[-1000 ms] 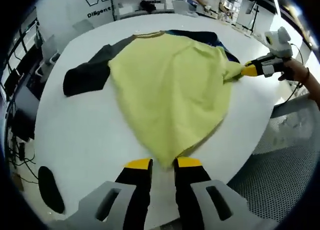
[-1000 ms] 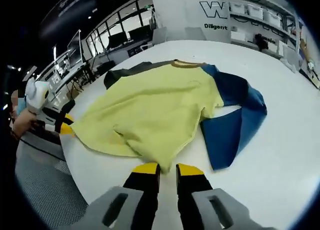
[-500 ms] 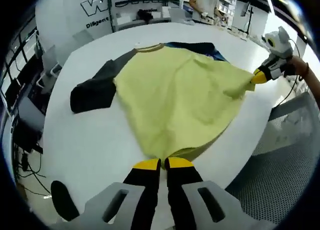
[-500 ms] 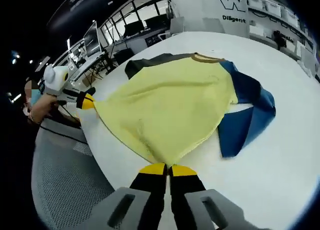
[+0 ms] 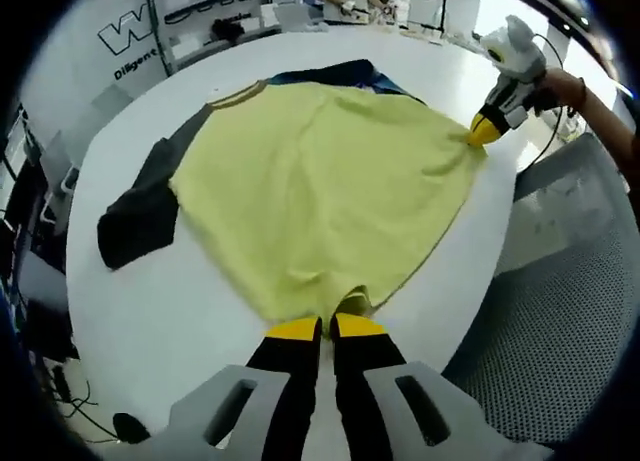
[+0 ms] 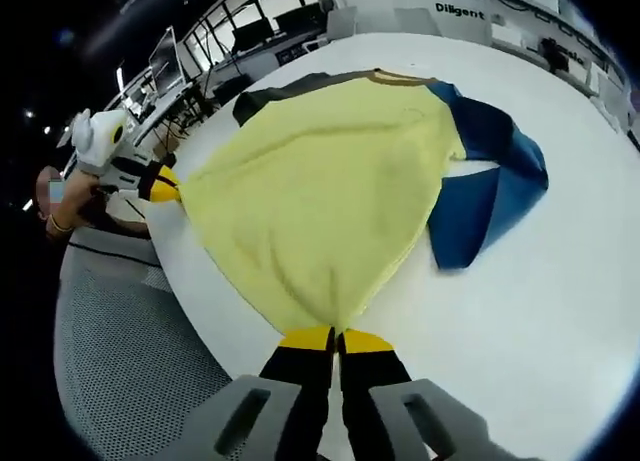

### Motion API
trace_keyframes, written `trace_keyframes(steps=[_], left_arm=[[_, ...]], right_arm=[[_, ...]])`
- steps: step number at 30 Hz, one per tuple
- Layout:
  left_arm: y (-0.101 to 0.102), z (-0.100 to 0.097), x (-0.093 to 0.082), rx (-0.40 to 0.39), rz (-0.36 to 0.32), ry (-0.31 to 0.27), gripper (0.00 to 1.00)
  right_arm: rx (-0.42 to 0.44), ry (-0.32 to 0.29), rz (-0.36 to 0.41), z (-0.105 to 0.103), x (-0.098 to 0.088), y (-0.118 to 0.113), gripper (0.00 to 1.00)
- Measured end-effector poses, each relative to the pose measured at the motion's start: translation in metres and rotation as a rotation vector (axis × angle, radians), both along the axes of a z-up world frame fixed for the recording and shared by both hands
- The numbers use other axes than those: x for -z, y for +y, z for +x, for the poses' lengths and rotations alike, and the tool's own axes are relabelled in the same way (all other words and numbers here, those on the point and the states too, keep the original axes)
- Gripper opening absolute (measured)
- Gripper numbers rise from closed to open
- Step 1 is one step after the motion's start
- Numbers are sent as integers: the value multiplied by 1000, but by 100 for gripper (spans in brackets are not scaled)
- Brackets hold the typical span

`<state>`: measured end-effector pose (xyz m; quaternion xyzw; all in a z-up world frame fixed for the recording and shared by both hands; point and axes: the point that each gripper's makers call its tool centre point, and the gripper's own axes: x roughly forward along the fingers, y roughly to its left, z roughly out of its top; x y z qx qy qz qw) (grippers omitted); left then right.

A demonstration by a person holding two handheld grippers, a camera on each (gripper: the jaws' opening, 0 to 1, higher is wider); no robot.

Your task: Fold the garment on the visible template until the final outline fits inside the template.

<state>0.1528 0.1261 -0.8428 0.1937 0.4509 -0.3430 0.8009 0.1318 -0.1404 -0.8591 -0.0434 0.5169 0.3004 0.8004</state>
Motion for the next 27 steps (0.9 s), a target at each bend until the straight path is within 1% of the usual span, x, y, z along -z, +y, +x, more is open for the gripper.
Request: trace_keyframes(steps=[4, 7, 10, 11, 13, 16, 18, 19, 20, 22, 23, 25, 27], left_arm=[[-7, 1, 5, 6, -15, 21, 4], [-11, 3, 13, 12, -18, 30, 5], [-14, 0, 20, 21, -23, 35, 8], [-16, -3, 20, 37, -35, 32, 10], [-16, -7, 17, 31, -54, 31, 15], [-14, -10, 10, 56, -77, -8, 25], [-12, -12, 8, 58, -77, -16, 29], [-11, -13, 7, 60, -78, -20, 30], [-5, -13, 4, 53, -72, -40, 31], [0, -12, 2, 51, -62, -56, 31], [5, -11, -2, 48, -50, -86, 29], [9, -12, -6, 65, -40, -104, 27], [15, -12, -6, 38, -37, -93, 29]], right_arm=[[-8, 4, -21, -2, 3, -2, 0], [-9, 4, -33, -2, 5, -2, 0], [-6, 9, -49, -2, 8, -2, 0], [-6, 9, -52, -2, 8, -2, 0], [-13, 5, -58, -2, 9, -2, 0], [-13, 6, -62, -2, 10, -3, 0], [-11, 6, -61, -2, 10, -3, 0], [-8, 6, -58, -2, 10, -3, 0], [-5, 6, -56, -2, 10, -3, 0], [3, 6, -53, -2, 11, -3, 0], [5, 6, -52, -2, 11, -3, 0], [4, 4, -53, -3, 11, -3, 0], [7, 3, -51, -3, 11, -3, 0]])
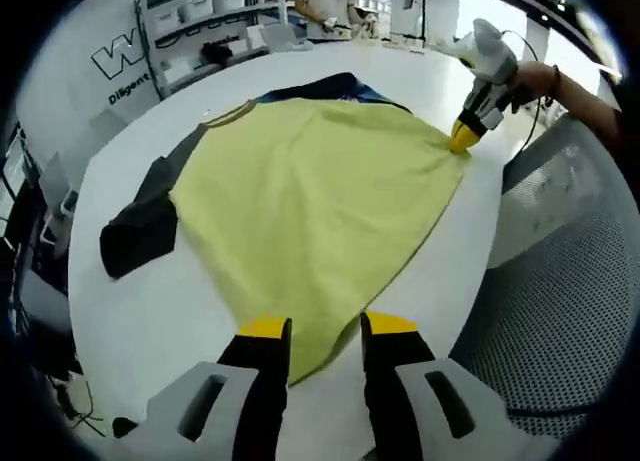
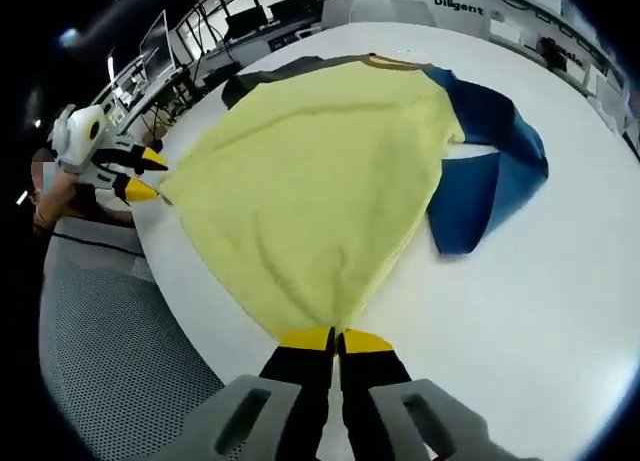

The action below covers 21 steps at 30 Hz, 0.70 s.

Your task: Fold the garment on the visible template until the final outline fits inside the template.

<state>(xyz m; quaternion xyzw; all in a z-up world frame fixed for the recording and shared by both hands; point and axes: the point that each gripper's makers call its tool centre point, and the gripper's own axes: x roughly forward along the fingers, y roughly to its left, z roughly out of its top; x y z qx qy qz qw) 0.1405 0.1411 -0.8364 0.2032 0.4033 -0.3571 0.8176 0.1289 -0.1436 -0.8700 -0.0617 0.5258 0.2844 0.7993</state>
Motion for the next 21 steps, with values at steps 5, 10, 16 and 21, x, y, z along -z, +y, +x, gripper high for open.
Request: trace_keyframes(steps=[5, 10, 16, 21], left_arm=[[33, 2, 10, -199, -8, 76, 26], [44, 5, 19, -245, -6, 99, 25], [47, 2, 18, -263, -5, 134, 24], [54, 3, 15, -289, -20, 147, 22]], right_arm=[[9, 2, 7, 0, 1, 0, 0], [21, 10, 17, 0, 0, -2, 0], [39, 16, -10, 2, -2, -14, 0], [63, 23, -20, 2, -1, -19, 0]])
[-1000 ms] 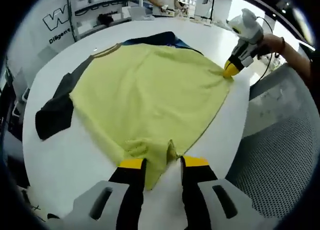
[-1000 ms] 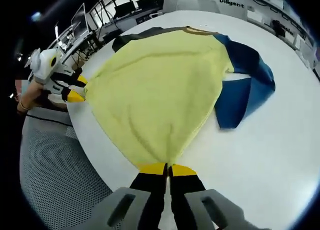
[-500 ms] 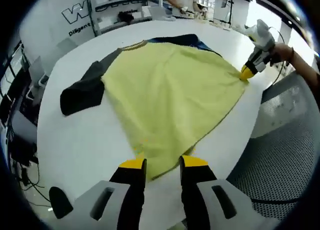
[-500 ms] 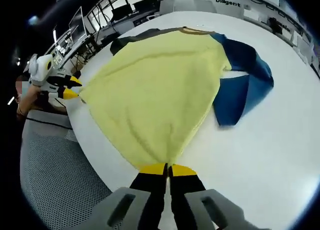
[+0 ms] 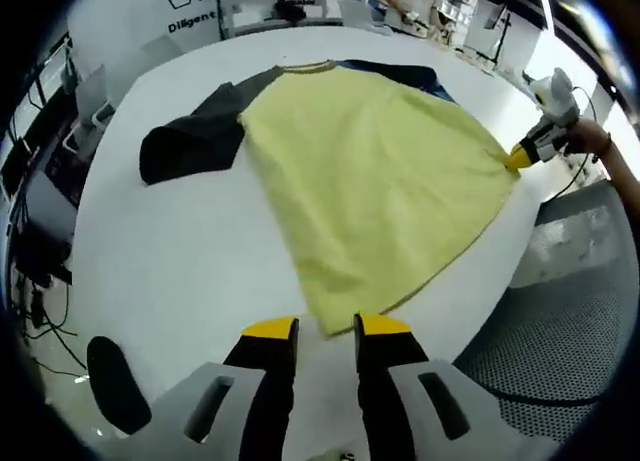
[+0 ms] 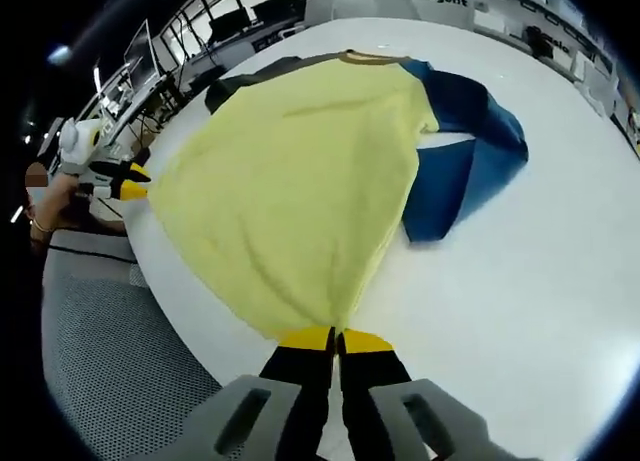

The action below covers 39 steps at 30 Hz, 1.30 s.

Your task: Fold the garment on the visible template until the final outline fits inside the template.

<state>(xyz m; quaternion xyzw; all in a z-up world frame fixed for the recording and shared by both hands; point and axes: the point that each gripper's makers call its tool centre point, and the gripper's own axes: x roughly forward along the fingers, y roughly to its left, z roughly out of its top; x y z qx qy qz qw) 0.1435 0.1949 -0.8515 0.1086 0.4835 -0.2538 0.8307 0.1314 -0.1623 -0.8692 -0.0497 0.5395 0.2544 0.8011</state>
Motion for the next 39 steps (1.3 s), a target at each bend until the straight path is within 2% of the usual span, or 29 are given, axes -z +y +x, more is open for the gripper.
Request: trace_keyframes(steps=[3, 5, 7, 11, 19, 23, 25, 26, 39], left_arm=[[1, 0, 0, -6, 0, 1, 21], [1, 3, 0, -43, -19, 1, 20], [-8, -1, 7, -56, -37, 44, 19], [-7, -3, 14, -82, -6, 63, 20], [-8, -1, 12, -105, 28, 54, 18], [-7, 0, 13, -121, 41, 57, 10], [-11, -3, 14, -132, 5, 87, 3], [-13, -3, 14, -128, -9, 90, 3], [-22, -18, 15, -74, 45, 120, 3]], right_arm=[[4, 0, -5, 0, 0, -1, 0], [-5, 0, -12, 0, 1, 0, 0], [2, 2, -9, 0, 1, -1, 0], [10, -1, -19, 1, 1, -4, 0], [24, 1, -29, 2, 2, -6, 0], [22, -2, -28, 2, 2, -7, 0], [28, -8, -35, 4, 2, -9, 0], [28, -8, -36, 4, 2, -9, 0], [37, -13, -64, 4, 2, -19, 0]])
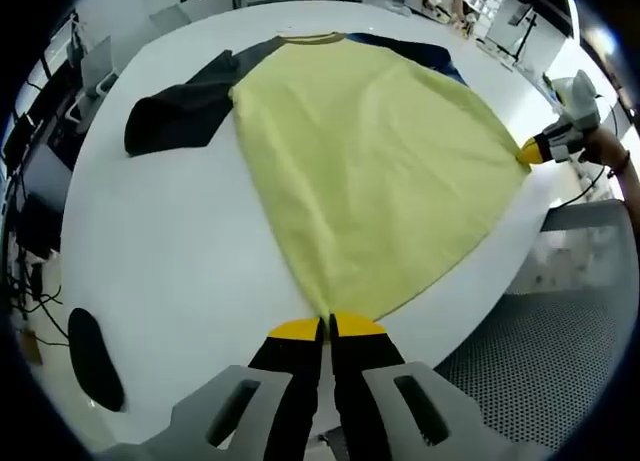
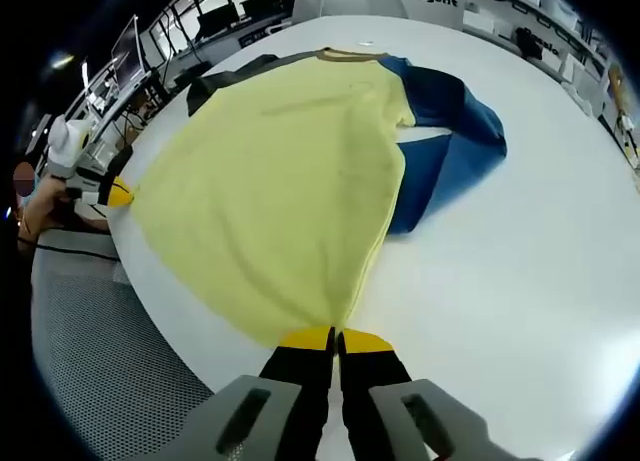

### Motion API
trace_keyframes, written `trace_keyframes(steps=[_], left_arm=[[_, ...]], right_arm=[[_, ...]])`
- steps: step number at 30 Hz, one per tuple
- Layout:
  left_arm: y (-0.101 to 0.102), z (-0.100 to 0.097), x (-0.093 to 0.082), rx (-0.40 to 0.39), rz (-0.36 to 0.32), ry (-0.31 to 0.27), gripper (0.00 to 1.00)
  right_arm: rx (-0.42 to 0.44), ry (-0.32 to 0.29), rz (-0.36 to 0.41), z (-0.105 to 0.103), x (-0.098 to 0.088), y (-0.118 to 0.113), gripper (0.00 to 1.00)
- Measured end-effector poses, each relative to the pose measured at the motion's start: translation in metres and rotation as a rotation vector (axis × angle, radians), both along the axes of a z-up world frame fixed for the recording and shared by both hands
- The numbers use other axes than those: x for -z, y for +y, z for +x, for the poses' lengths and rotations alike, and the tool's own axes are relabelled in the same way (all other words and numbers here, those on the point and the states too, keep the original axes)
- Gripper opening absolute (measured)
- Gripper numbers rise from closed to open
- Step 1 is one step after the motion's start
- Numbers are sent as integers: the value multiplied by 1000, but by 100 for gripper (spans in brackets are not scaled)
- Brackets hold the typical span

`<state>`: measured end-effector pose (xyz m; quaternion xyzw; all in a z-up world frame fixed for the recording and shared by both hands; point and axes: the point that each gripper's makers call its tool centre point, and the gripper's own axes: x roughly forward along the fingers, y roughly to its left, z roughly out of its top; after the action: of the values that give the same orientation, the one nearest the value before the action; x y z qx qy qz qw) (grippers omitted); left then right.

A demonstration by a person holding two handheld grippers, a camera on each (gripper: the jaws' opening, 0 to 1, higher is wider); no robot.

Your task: Fold the garment on the visible template until the final outline fits inside the template.

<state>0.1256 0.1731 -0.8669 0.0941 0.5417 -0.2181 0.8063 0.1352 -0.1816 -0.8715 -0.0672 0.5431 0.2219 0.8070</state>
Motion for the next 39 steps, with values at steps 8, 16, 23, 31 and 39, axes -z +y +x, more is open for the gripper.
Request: trace_keyframes(steps=[8, 16, 23, 31, 39], left_arm=[[2, -6, 1, -13, -14, 11, 3], [1, -9, 1, -18, -11, 14, 3], [1, -9, 0, -21, -9, 11, 12], [-9, 16, -27, -84, -176, -196, 43], [-9, 30, -43, -83, -225, -285, 74]], right_arm=[[-4, 22, 4, -8, 0, 0, 0], [-8, 25, -13, -10, 0, 1, 0], [-16, 21, -25, -12, -1, 1, 0], [172, -290, 175, 50, -65, 2, 32], [265, -367, 253, 87, -76, -5, 53]])
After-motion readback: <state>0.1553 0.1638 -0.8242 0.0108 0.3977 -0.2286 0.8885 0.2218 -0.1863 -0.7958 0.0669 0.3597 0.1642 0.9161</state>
